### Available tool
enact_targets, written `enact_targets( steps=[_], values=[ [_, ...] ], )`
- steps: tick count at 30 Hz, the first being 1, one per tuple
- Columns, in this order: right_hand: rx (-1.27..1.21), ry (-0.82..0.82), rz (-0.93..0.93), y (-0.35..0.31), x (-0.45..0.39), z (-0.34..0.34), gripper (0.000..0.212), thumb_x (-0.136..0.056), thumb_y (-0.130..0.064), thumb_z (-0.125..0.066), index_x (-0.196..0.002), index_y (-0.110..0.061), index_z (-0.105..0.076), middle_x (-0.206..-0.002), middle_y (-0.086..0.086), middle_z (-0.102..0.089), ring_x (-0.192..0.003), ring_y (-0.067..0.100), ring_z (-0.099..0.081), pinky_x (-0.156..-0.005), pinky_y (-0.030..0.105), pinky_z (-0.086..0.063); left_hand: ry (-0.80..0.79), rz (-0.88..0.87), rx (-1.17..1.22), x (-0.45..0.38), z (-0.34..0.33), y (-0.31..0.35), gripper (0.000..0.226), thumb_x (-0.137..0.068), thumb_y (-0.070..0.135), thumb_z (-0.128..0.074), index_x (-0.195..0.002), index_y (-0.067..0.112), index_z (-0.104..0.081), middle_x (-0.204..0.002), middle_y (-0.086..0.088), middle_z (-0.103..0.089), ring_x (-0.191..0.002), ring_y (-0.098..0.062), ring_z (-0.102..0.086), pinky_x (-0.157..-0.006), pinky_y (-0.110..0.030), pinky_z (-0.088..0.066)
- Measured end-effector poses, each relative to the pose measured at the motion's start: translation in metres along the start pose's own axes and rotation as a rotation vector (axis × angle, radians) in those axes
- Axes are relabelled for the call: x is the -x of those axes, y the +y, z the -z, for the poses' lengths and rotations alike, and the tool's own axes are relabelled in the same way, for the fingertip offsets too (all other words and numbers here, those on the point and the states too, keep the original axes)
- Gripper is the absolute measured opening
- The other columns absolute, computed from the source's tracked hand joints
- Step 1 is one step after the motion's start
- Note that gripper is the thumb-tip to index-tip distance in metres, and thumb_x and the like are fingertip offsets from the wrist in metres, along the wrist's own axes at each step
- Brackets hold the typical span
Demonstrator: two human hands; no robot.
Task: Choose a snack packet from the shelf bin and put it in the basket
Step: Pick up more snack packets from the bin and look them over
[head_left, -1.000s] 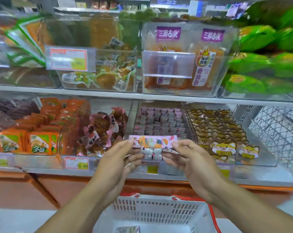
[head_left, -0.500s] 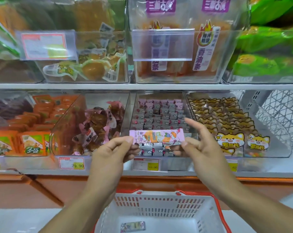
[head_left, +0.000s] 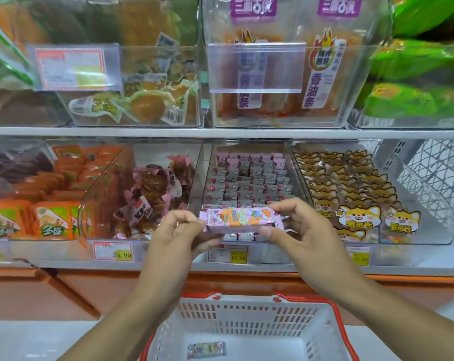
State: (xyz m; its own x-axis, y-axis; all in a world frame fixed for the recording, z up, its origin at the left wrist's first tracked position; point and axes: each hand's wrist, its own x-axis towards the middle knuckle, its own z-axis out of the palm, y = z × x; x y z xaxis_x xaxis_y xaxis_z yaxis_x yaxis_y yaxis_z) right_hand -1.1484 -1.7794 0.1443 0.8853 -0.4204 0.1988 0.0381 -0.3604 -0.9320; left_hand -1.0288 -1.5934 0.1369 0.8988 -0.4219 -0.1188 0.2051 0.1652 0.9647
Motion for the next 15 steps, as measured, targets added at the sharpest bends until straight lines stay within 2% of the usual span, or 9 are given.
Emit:
enact_targets(
  steps=[1,3,4,6,7,9,11,13,15],
  values=[
    [-0.084,-0.001,-0.027,0.0004,-0.0002,-0.0009,0.024,-0.081,-0.048,-0.071,-0.103,-0.046,-0.062,-0.107,-0.012,-0.073,-0.096,0.014,-0.072,-0.082,0.040,-0.062,-0.008,0.002,0.023,0.0008,-0.0001,-0.0001,0.008,-0.099,0.001,-0.056,-0.099,0.009,-0.060,-0.093,-0.014,-0.077,-0.088,-0.023,-0.077,-0.077,-0.027,-0.062],
    [-0.225,0.018,-0.084,0.0013,-0.0007,-0.0017,0.027,-0.084,-0.042,-0.072,-0.109,-0.037,-0.065,-0.098,0.003,-0.072,-0.089,0.021,-0.074,-0.079,0.039,-0.063,-0.028,-0.003,0.040,0.0016,0.0003,-0.0018,0.021,-0.097,0.001,-0.060,-0.113,0.014,-0.064,-0.107,-0.012,-0.077,-0.100,-0.025,-0.075,-0.081,-0.030,-0.062],
    [-0.279,0.028,-0.112,0.0005,-0.0013,-0.0019,0.024,-0.086,-0.038,-0.072,-0.109,-0.034,-0.066,-0.093,0.006,-0.072,-0.085,0.022,-0.074,-0.077,0.037,-0.063,-0.046,-0.009,0.045,0.0022,0.0006,-0.0020,0.023,-0.096,0.006,-0.063,-0.114,0.018,-0.069,-0.111,-0.013,-0.076,-0.103,-0.026,-0.074,-0.082,-0.030,-0.062],
    [-0.380,0.029,-0.177,-0.0022,-0.0028,-0.0028,0.018,-0.086,-0.035,-0.071,-0.103,-0.030,-0.073,-0.083,0.004,-0.073,-0.075,0.023,-0.071,-0.071,0.032,-0.061,-0.108,-0.020,0.048,0.0066,-0.0011,0.0016,0.022,-0.085,0.025,-0.072,-0.106,0.022,-0.078,-0.111,-0.015,-0.076,-0.102,-0.028,-0.074,-0.081,-0.028,-0.061],
    [-0.419,0.020,-0.217,-0.0025,-0.0035,-0.0034,0.018,-0.085,-0.037,-0.072,-0.099,-0.027,-0.075,-0.080,0.003,-0.073,-0.073,0.023,-0.069,-0.069,0.030,-0.060,-0.138,-0.034,0.026,0.0084,-0.0013,0.0022,0.028,-0.078,0.033,-0.075,-0.104,0.022,-0.079,-0.110,-0.014,-0.076,-0.103,-0.028,-0.074,-0.081,-0.027,-0.060],
    [-0.473,0.004,-0.304,-0.0015,-0.0042,-0.0044,0.029,-0.080,-0.045,-0.074,-0.092,-0.020,-0.076,-0.078,0.007,-0.069,-0.070,0.023,-0.067,-0.067,0.028,-0.058,-0.155,-0.060,-0.032,0.0094,-0.0009,0.0009,0.036,-0.071,0.040,-0.079,-0.103,0.024,-0.079,-0.109,-0.012,-0.077,-0.104,-0.029,-0.073,-0.082,-0.028,-0.060],
    [-0.497,-0.011,-0.358,-0.0007,-0.0046,-0.0034,0.042,-0.077,-0.052,-0.073,-0.091,-0.013,-0.076,-0.077,0.011,-0.067,-0.070,0.022,-0.067,-0.066,0.027,-0.058,-0.107,-0.034,-0.036,0.0089,-0.0018,-0.0004,0.037,-0.067,0.040,-0.080,-0.100,0.024,-0.080,-0.106,-0.015,-0.077,-0.101,-0.033,-0.073,-0.083,-0.032,-0.062],
    [-0.476,-0.082,-0.321,-0.0017,-0.0051,-0.0002,0.047,-0.079,-0.059,-0.070,-0.101,-0.018,-0.077,-0.080,0.012,-0.070,-0.073,0.021,-0.068,-0.070,0.032,-0.060,-0.055,0.050,0.046,0.0068,-0.0033,0.0004,0.032,-0.068,0.038,-0.080,-0.093,0.018,-0.081,-0.102,-0.016,-0.077,-0.092,-0.028,-0.073,-0.079,-0.030,-0.063],
    [-0.336,-0.197,-0.221,-0.0024,-0.0053,0.0045,0.045,-0.078,-0.060,-0.077,-0.118,-0.040,-0.068,-0.085,0.010,-0.071,-0.075,0.018,-0.067,-0.076,0.035,-0.061,-0.052,0.142,0.121,0.0048,-0.0035,0.0019,0.029,-0.070,0.037,-0.079,-0.088,0.013,-0.082,-0.095,-0.011,-0.077,-0.077,-0.017,-0.074,-0.074,-0.027,-0.062]
  ],
)
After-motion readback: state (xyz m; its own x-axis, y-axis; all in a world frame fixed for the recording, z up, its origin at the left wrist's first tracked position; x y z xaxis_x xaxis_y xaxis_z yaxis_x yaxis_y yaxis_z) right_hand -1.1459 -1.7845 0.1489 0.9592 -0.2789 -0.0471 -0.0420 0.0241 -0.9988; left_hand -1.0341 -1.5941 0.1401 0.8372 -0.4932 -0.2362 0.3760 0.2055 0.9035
